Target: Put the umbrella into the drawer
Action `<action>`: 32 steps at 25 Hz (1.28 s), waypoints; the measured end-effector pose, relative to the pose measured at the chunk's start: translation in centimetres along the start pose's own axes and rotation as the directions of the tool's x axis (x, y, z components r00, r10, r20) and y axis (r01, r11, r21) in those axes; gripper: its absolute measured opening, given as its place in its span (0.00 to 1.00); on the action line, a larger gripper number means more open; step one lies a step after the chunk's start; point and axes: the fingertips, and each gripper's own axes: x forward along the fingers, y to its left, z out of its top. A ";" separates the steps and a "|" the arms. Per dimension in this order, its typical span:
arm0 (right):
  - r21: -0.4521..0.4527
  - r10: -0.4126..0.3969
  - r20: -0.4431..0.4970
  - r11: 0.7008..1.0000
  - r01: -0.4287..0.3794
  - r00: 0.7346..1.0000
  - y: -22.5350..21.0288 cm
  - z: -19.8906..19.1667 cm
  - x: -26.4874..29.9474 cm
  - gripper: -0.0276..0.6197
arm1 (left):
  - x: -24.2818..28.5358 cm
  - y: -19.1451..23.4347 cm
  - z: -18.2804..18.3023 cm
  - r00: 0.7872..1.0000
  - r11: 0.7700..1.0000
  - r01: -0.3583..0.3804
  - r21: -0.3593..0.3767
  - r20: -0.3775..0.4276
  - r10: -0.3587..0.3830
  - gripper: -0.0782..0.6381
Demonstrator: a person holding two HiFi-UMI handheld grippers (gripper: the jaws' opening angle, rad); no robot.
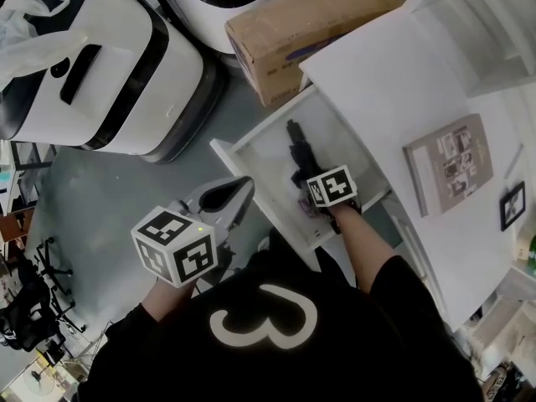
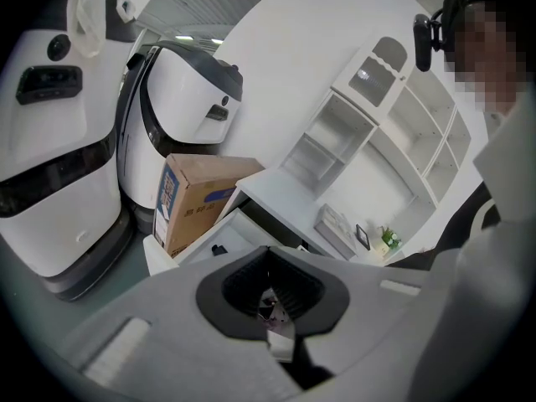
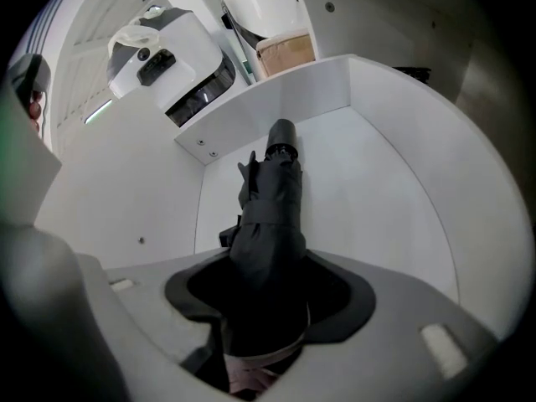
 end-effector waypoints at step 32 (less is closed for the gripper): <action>0.071 -0.062 0.445 0.997 0.034 0.893 4.1 2.6 -17.9 0.38 | -3.4 -4.4 -0.3 0.991 0.988 0.128 0.090 0.020 -0.131 0.12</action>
